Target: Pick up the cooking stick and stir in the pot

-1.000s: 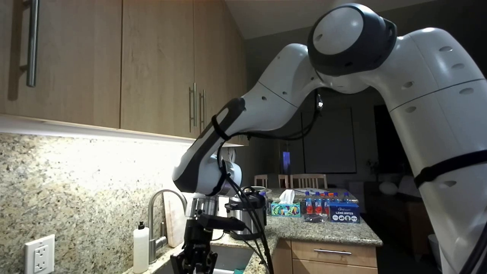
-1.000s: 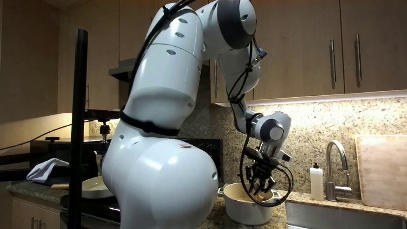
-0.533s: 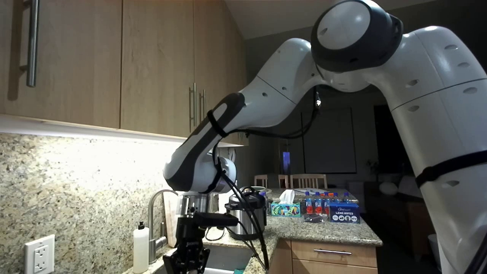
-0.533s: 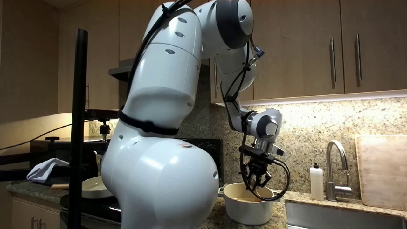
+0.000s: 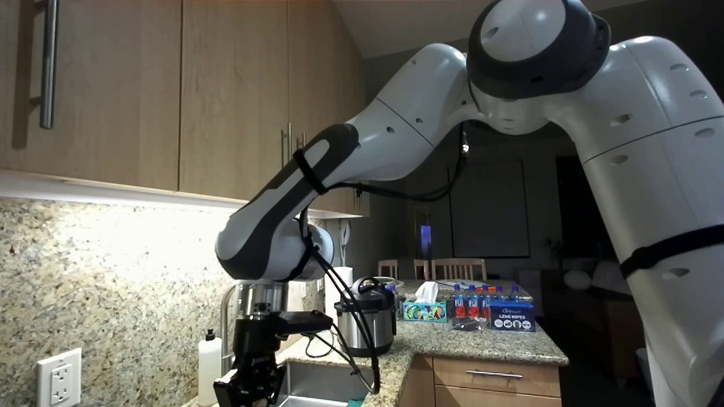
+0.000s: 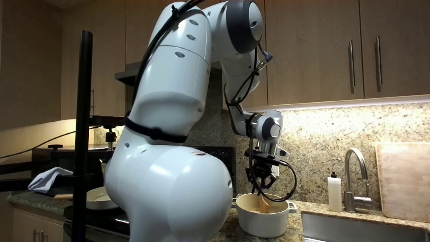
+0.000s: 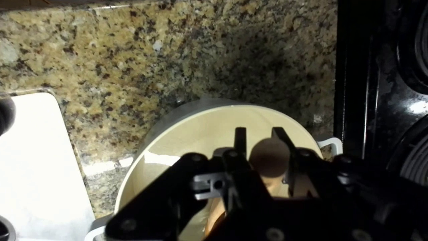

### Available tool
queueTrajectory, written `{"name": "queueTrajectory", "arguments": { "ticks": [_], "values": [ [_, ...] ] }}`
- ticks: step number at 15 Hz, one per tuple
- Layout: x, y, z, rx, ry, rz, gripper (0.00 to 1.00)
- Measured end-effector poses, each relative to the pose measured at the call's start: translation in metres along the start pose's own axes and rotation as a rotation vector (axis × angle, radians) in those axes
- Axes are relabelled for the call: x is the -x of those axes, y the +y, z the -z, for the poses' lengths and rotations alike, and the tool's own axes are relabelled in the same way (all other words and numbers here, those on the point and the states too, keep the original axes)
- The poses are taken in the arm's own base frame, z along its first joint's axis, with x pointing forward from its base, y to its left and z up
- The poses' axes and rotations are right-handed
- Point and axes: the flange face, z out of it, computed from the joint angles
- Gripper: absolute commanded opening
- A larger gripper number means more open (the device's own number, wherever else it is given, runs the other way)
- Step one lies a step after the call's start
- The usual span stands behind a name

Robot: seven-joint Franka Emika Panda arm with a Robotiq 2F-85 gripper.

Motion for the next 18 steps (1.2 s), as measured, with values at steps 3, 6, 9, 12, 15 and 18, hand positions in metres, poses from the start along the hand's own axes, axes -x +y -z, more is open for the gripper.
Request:
{"name": "queueTrajectory", "arguments": {
  "ticks": [3, 6, 9, 12, 15, 18],
  "values": [
    [0.0, -0.005, 0.004, 0.002, 0.009, 0.062, 0.06],
    [0.0, -0.007, 0.007, 0.003, 0.013, 0.101, 0.06],
    [0.002, -0.006, 0.008, 0.005, 0.015, 0.1, 0.06],
    [0.008, 0.006, 0.007, 0.006, 0.011, 0.076, 0.06],
    [0.016, 0.027, 0.004, 0.004, -0.003, 0.035, 0.06],
    [0.022, 0.047, 0.005, 0.004, -0.003, -0.005, 0.06]
  ]
}}
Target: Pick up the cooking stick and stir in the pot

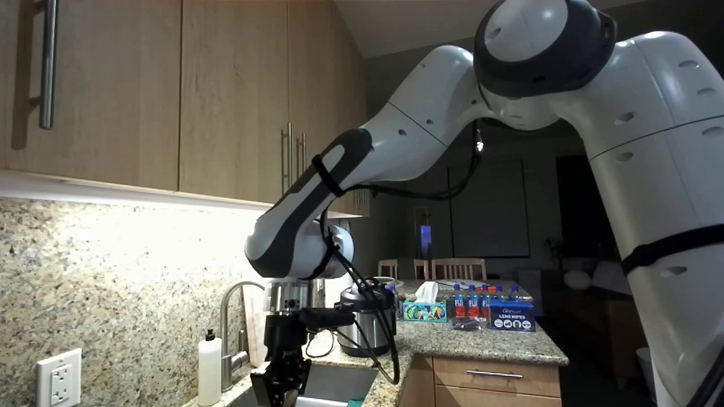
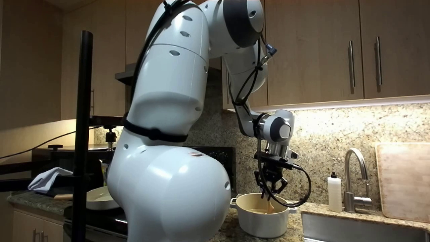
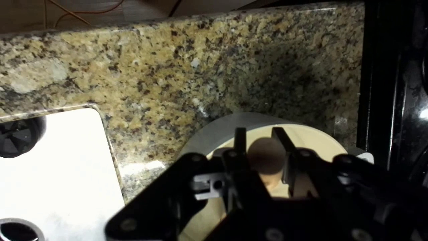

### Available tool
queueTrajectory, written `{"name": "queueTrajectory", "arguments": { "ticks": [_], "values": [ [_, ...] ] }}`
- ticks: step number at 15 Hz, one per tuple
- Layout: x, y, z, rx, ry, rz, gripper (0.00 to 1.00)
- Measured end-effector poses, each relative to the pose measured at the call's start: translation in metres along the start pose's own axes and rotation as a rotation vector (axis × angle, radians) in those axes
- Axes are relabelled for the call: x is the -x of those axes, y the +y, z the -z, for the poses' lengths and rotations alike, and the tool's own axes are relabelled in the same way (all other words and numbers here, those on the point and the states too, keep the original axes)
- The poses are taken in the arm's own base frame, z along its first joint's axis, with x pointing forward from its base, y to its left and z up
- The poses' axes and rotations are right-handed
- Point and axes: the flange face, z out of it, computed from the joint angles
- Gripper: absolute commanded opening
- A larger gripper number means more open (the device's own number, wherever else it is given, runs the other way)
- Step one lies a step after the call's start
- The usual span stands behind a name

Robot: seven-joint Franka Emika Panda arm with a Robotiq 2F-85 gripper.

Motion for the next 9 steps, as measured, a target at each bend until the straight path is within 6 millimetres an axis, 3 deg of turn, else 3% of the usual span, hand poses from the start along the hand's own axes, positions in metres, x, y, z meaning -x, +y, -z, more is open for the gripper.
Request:
{"name": "queueTrajectory", "arguments": {
  "ticks": [5, 9],
  "values": [
    [0.017, 0.015, 0.016, 0.002, 0.026, -0.045, 0.06],
    [0.035, -0.003, 0.018, 0.021, 0.016, -0.015, 0.06]
  ]
}}
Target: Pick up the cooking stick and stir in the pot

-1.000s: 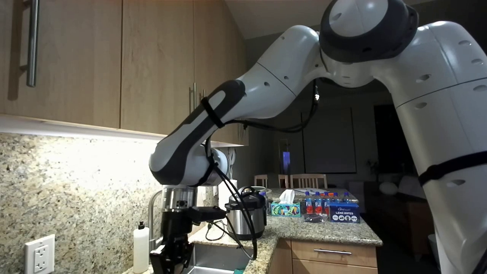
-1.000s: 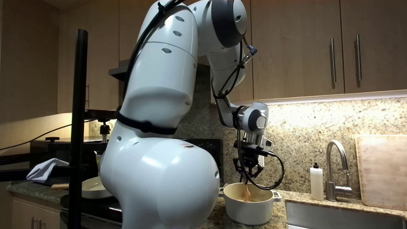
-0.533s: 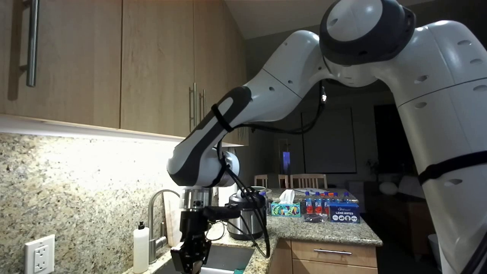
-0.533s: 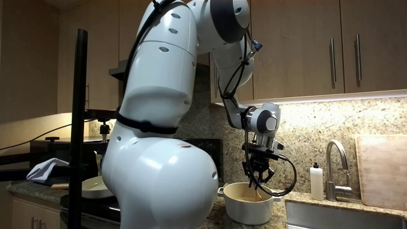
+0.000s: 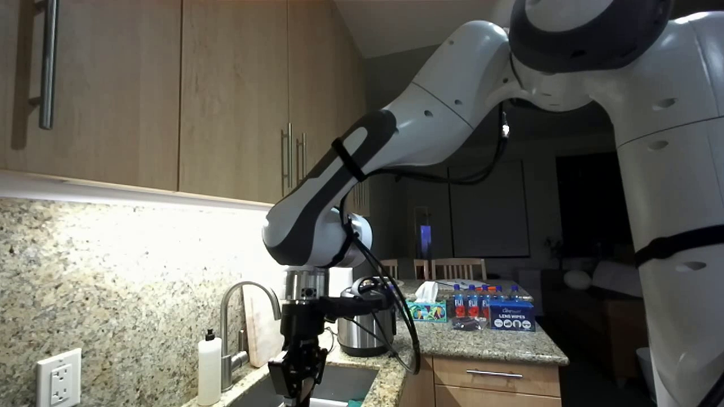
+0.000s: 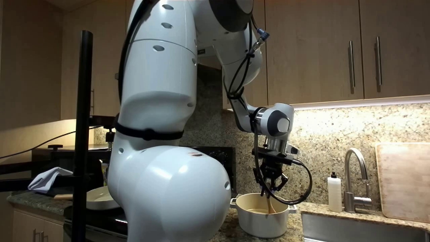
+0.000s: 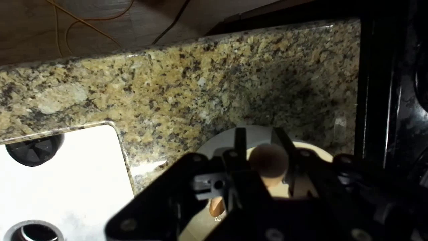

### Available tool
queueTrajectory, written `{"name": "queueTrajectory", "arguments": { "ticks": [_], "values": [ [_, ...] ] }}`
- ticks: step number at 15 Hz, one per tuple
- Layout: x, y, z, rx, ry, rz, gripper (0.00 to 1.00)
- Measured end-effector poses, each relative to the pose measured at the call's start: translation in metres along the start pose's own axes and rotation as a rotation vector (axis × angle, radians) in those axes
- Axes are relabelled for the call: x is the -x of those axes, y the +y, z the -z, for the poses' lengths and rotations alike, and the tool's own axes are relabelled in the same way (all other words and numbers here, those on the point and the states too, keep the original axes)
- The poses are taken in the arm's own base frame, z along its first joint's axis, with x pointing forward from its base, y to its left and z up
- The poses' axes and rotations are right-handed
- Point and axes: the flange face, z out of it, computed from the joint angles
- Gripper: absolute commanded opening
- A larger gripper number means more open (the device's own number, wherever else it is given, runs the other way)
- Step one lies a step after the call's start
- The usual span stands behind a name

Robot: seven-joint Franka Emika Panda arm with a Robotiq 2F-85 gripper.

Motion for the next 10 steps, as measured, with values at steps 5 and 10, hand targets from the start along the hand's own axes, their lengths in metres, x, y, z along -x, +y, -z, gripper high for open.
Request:
{"name": "queueTrajectory", "arguments": {
  "ticks": [5, 10],
  "values": [
    [0.0, -0.037, -0.01, 0.011, -0.053, 0.083, 0.06],
    [-0.017, -0.041, -0.007, 0.0, -0.056, 0.093, 0.06]
  ]
}}
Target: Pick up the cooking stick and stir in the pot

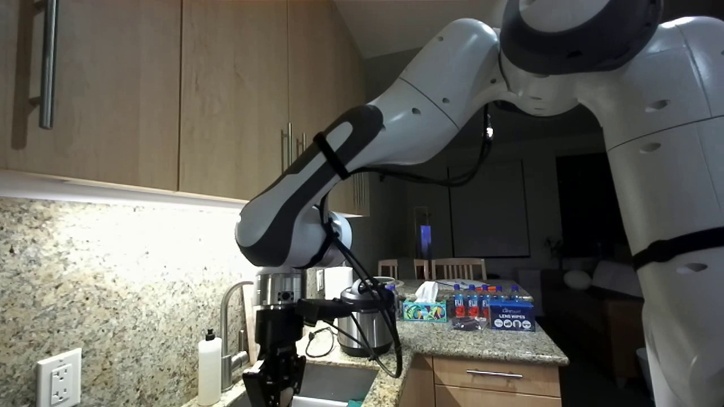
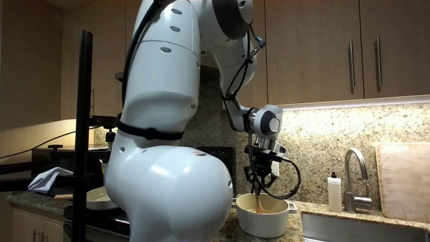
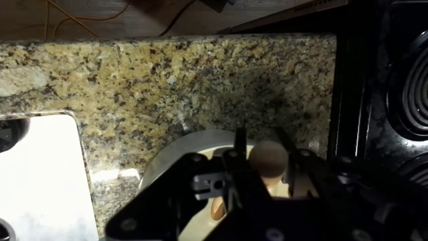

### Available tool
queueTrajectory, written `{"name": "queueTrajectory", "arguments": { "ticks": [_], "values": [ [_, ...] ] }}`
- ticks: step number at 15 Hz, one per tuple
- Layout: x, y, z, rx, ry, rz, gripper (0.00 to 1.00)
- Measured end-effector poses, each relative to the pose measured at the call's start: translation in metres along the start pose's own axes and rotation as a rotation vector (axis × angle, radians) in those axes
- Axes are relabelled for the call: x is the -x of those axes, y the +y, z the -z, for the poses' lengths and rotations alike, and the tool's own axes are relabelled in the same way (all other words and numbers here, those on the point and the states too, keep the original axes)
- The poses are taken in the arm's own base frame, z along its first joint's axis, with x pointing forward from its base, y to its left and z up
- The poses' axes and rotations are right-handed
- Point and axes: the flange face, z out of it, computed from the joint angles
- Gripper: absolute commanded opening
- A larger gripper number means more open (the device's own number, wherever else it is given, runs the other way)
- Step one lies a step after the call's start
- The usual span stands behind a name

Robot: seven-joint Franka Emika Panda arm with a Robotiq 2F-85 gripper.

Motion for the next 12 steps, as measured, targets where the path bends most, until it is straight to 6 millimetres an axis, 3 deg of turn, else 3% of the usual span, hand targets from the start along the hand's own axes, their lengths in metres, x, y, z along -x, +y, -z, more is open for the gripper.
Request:
{"name": "queueTrajectory", "arguments": {
  "ticks": [7, 12],
  "values": [
    [-0.023, 0.017, 0.017, -0.003, 0.046, -0.037, 0.06],
    [-0.019, 0.04, 0.02, -0.006, 0.053, -0.102, 0.06]
  ]
}}
